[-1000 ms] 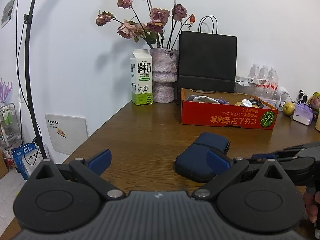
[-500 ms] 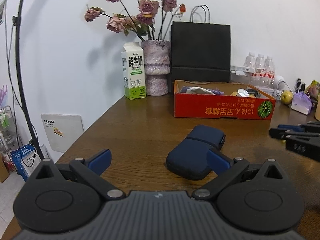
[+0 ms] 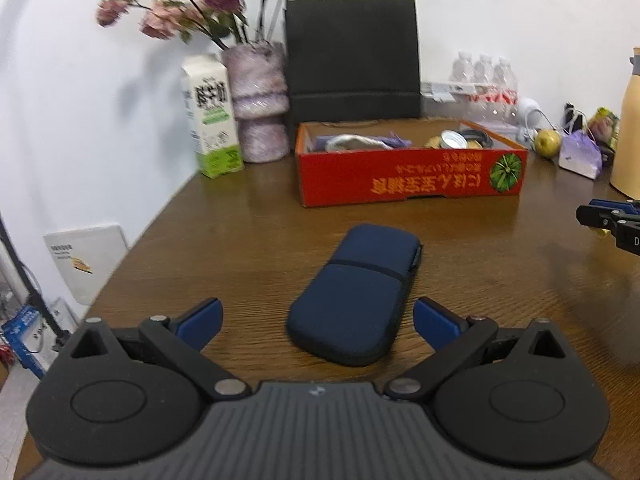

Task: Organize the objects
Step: 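Grasp the navy zip case with the left tool while the right tool grasps the wooden block, then lift and carry the navy case and wooden block over the red box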

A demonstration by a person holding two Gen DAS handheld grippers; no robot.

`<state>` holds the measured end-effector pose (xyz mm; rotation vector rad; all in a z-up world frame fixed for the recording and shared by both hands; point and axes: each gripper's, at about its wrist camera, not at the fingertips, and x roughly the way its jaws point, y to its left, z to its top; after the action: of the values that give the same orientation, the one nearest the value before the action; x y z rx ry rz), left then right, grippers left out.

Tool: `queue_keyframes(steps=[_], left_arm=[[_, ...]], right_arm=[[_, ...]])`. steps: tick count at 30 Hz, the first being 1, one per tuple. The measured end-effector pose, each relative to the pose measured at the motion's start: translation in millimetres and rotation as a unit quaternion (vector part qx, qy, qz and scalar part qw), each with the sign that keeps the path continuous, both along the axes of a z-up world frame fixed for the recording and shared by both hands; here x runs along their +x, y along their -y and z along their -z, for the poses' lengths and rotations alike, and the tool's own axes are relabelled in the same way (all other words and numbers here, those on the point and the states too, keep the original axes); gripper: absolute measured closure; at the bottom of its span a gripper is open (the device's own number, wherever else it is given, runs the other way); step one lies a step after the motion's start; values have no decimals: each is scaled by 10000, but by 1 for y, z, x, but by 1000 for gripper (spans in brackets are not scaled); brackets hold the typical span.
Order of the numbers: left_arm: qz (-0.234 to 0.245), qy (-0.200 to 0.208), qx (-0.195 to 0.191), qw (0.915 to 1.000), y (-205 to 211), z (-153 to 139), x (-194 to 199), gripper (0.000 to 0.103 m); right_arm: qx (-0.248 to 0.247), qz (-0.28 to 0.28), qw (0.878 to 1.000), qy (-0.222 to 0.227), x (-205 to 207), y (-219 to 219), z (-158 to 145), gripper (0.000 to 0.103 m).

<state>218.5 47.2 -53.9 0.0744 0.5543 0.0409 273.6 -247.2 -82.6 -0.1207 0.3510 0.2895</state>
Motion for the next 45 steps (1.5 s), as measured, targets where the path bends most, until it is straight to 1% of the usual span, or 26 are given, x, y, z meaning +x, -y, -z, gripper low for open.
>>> queue_keyframes(steps=[4,7,10,12,15,16,17,24,26,27,28,32,34,35,37,39,42,45], left_arm=[[273,-270,-124,9992,2,0,21,0],[541,-630,-272,9962,2,5,42,0],[569,-779,-370,9946,2,9,59,0],[499,-895,-427,9938,0,13,72,0],[330,-1106,-658,9911,-4,25,87,0],[263,-1037,-559,9927,-1,26,87,0],[271,-1062,-489,9928,0,26,88,0],[221,-961,-398,9943,6,28,88,0],[221,-929,-368,9947,7,28,88,5],[225,-890,-372,9951,8,28,88,12],[222,-843,-377,9955,9,27,87,17],[68,-760,-331,9965,19,26,82,24],[31,-695,-269,9972,27,26,78,30],[20,-646,-228,9977,31,25,76,31],[-7,-521,-197,9984,38,23,70,37],[-13,-397,-236,9989,44,20,63,40],[-17,-230,-248,9994,52,16,53,40],[-45,103,-234,9997,61,7,40,41]], right_arm=[[52,33,10000,-48,2,4,1,83],[32,32,10000,-13,1,3,1,83],[46,30,10000,-42,3,4,2,83],[68,40,10000,-60,4,5,1,83],[78,40,9999,-97,5,4,1,83],[79,36,9999,-108,5,4,2,83],[82,35,9999,-113,6,4,2,83],[49,9,9999,-128,7,3,2,83],[39,9,9999,-124,7,3,2,83],[31,11,9999,-122,7,3,2,83],[27,11,9999,-121,7,3,2,83],[22,18,10000,-94,6,2,2,83],[14,15,10000,-74,5,2,2,83],[9,13,10000,-53,4,2,2,83],[-12,-8,10000,-16,3,1,2,83],[-33,-30,10000,24,1,0,1,83],[-38,-64,10000,59,-1,0,0,83],[-35,-91,9999,78,-3,-1,-1,83]])
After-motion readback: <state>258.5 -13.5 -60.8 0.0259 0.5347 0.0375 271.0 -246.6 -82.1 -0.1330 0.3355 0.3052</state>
